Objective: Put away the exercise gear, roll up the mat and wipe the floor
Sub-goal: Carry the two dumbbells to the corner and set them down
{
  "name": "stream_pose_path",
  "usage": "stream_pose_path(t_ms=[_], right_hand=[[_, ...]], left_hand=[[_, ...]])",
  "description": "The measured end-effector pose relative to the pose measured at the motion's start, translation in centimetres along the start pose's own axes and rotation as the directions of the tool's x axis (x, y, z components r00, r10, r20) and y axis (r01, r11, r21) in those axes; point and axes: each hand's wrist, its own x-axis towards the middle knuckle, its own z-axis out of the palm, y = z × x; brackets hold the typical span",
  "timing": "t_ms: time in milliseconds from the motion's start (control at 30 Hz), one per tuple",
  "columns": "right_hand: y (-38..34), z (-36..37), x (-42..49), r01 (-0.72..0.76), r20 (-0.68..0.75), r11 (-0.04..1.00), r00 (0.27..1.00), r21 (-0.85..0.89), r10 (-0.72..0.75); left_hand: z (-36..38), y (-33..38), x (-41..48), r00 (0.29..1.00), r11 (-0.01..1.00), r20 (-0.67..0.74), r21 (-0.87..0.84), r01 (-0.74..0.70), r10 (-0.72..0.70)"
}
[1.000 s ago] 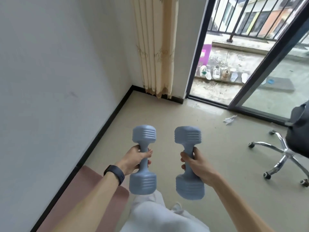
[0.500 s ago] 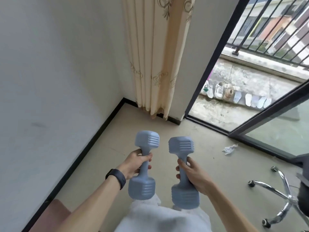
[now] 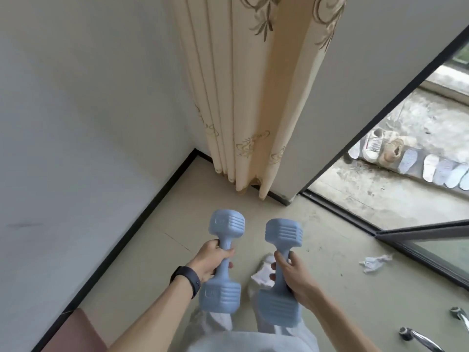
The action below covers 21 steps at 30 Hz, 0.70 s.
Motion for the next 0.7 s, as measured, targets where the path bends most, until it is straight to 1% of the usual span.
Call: stream_pose_path(t_ms=[167,300,400,533,633,700], right_hand=[[-1.0,-3.1,9.4,-0.110,-0.020,0.994,0.994,-0.021,0.110],[0.1,-5.2,16.9,-0.172,-0.060,0.985,0.983,-0.010,0.171],[2.3,-6.1,22.7,-0.197,-0.095,0.980,0.976,0.020,0.198],[6.5,-6.9,31.4,-0.195,-0.128,0.980,0.972,0.024,0.197],[10.0,-7.4,37.6,-0.203,-0.123,0.979,0.972,-0.002,0.201],[12.3,-7.7,41.7,-0.165,-0.146,0.986,0.976,-0.029,0.159]], left_hand=[[3.3,2.1,9.1,0.996,0.990,-0.039,0.107,0.090,-0.086],[5.7,2.2,17.8,0.989,0.978,-0.002,0.143,0.149,-0.151],[7.2,1.2,24.6,0.982,0.964,0.012,0.194,0.183,-0.189],[9.1,-1.0,34.0,0.987,0.957,0.002,0.245,0.153,-0.158],[9.9,-3.4,40.6,0.990,0.933,0.005,0.335,0.134,-0.144],[10.6,-4.5,44.8,0.990,0.905,0.025,0.411,0.114,-0.136]])
